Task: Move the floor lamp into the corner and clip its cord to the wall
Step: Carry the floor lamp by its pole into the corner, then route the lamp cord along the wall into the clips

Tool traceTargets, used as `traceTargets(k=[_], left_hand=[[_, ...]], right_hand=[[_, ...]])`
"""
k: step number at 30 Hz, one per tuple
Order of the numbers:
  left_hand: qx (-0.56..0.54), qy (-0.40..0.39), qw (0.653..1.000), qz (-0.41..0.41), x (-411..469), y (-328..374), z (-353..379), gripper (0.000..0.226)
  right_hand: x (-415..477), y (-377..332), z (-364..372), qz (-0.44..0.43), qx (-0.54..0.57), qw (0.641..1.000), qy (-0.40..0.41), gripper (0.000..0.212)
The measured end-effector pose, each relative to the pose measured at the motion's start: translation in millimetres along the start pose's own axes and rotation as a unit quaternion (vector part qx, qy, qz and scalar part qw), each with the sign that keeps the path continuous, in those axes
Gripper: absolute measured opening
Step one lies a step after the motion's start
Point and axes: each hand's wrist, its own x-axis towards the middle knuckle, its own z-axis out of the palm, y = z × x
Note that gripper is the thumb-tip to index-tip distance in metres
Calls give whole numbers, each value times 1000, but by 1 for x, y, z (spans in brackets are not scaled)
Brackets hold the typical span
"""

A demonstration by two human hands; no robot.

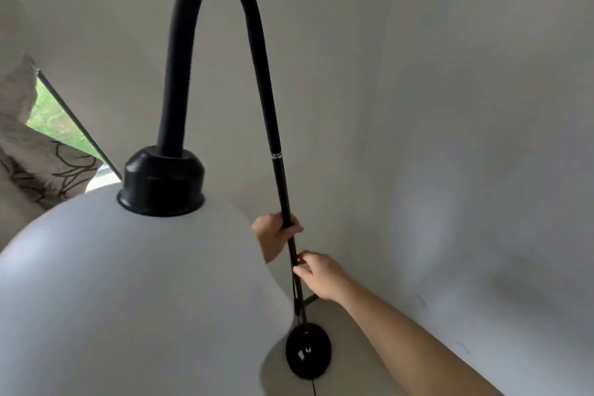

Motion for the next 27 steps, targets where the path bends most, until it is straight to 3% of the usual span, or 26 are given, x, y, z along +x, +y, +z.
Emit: traceTargets(k=[3, 9, 13, 15, 21, 24, 27], left_hand=[[-17, -72, 997, 21, -4, -11, -2, 14], [-4, -56, 998, 13, -5, -26, -4, 9], [21, 13, 999, 34, -10, -27, -11, 10], [14, 53, 998, 37, -14, -28, -12, 14], [-8, 78, 997, 21, -19, -40, -8, 15], [-41, 82, 996, 12, -19, -45, -6, 16], [-64, 84, 994, 10, -20, -48, -5, 14]], right_hand=[[-3, -4, 0, -10, -12, 1000, 13, 23], [0, -9, -3, 2, -10, 998, 63, 28], [5, -15, 0, -5, 13, 999, -31, 44], [8, -16, 2, -2, 17, 998, -54, 40], [0, -5, -3, -27, -1, 1000, 8, 20], [-13, 3, -6, 11, 75, 997, 3, 23], [-32, 22, -3, 34, 81, 996, 0, 32]])
